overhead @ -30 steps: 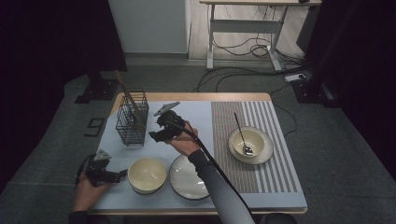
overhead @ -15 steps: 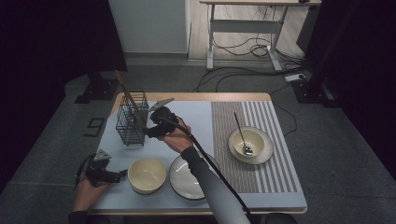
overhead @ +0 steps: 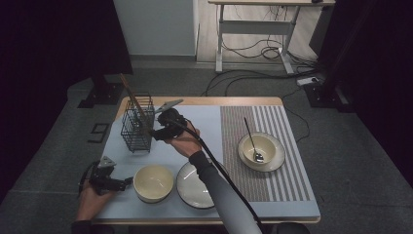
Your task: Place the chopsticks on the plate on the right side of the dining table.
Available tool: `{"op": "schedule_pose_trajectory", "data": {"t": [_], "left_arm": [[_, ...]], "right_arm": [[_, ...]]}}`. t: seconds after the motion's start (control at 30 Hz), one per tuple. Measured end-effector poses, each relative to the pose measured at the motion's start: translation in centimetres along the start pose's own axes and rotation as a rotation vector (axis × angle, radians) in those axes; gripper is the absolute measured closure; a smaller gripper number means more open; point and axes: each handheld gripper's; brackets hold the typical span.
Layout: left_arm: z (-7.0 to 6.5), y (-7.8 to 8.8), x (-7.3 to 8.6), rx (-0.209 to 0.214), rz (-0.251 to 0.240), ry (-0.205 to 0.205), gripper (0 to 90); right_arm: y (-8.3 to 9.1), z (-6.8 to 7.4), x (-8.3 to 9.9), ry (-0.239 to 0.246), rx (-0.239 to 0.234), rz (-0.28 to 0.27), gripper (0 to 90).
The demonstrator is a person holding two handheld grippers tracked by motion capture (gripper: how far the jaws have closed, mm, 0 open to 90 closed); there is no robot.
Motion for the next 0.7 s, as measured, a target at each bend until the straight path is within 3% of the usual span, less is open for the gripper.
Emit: {"op": "schedule_pose_trajectory", "data": {"t": [0.4, 0.7], "left_arm": [[0.0, 0.0, 0.0, 0.0, -0.001, 0.001, 0.0], [0.0, 0.0, 0.0, 0.0, 0.0, 0.0, 0.0]], "right_arm": [[-0.7, 0.2, -0.9, 0.013, 0.019, 0.012, 47.7], [-2.1, 0.3, -1.0, 0.024, 0.027, 0.005, 59.8]]}}
Point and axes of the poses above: each handheld gripper's, and its own axes: y roughly backward along the jaws, x roughly out of its underside, z roughly to its left, and after that the axes turned 9 degrees about z, right-handed
